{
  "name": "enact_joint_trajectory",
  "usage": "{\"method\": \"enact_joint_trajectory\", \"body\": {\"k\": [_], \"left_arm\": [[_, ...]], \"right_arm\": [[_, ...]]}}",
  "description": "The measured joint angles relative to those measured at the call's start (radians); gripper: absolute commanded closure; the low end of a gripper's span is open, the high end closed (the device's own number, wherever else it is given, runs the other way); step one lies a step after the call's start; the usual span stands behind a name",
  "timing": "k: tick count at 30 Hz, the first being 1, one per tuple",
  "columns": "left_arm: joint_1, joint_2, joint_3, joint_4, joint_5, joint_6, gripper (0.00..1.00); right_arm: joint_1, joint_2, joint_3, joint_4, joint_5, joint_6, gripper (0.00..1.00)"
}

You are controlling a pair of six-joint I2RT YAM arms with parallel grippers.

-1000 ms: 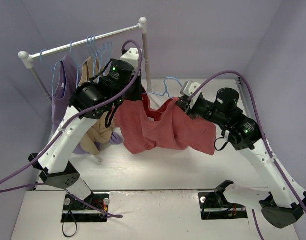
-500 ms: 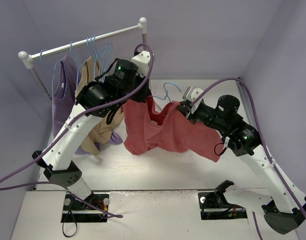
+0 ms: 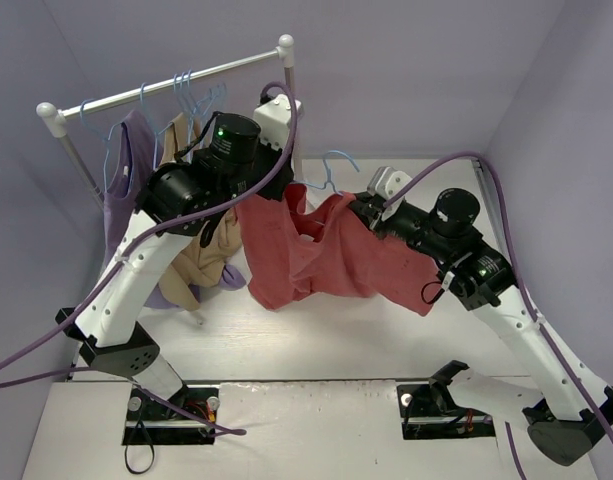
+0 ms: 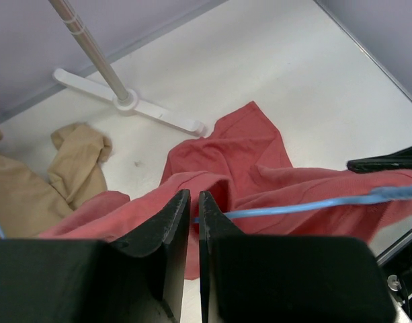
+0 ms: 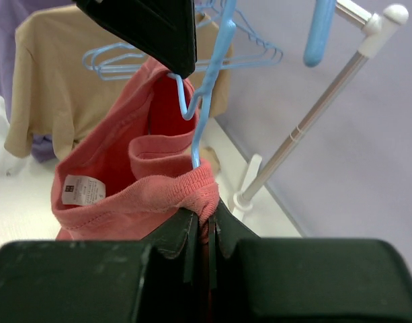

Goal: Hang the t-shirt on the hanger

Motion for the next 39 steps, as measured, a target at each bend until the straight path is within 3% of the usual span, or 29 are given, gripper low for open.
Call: {"method": "enact_joint_trajectory", "body": {"k": [6, 11, 13, 19, 24, 30, 39], "left_arm": [[0.001, -0.022, 0.037, 0.002, 0.0, 0.039, 0.93], [0.005, -0.036, 0.053, 0.004, -0.008, 0.073, 0.72], [0.016, -0.049, 0.049, 0.008, -0.017, 0.096, 0.59], [0.174, -0.195, -0.141, 0.033, 0.048, 0.234, 0.52], [0.352, -0.315, -0.322, 0.029, 0.26, 0.444, 0.49], [0.502, -0.352, -0.404, 0.026, 0.567, 0.661, 0.48], [0.549, -0.292, -0.479, -0.019, 0.834, 0.891, 0.49]], "right_arm": [[0.0, 0.048, 0.0, 0.101, -0.053, 0.05, 1.0], [-0.009, 0.061, -0.008, 0.197, -0.091, 0.103, 1.0], [-0.017, 0.061, -0.013, 0.228, -0.107, 0.121, 1.0], [-0.031, 0.061, -0.034, 0.284, -0.142, 0.157, 1.0], [-0.032, 0.061, -0.055, 0.301, -0.167, 0.168, 1.0], [-0.037, 0.063, -0.073, 0.305, -0.202, 0.179, 1.0], [-0.037, 0.066, -0.1, 0.312, -0.251, 0.191, 1.0]]}}
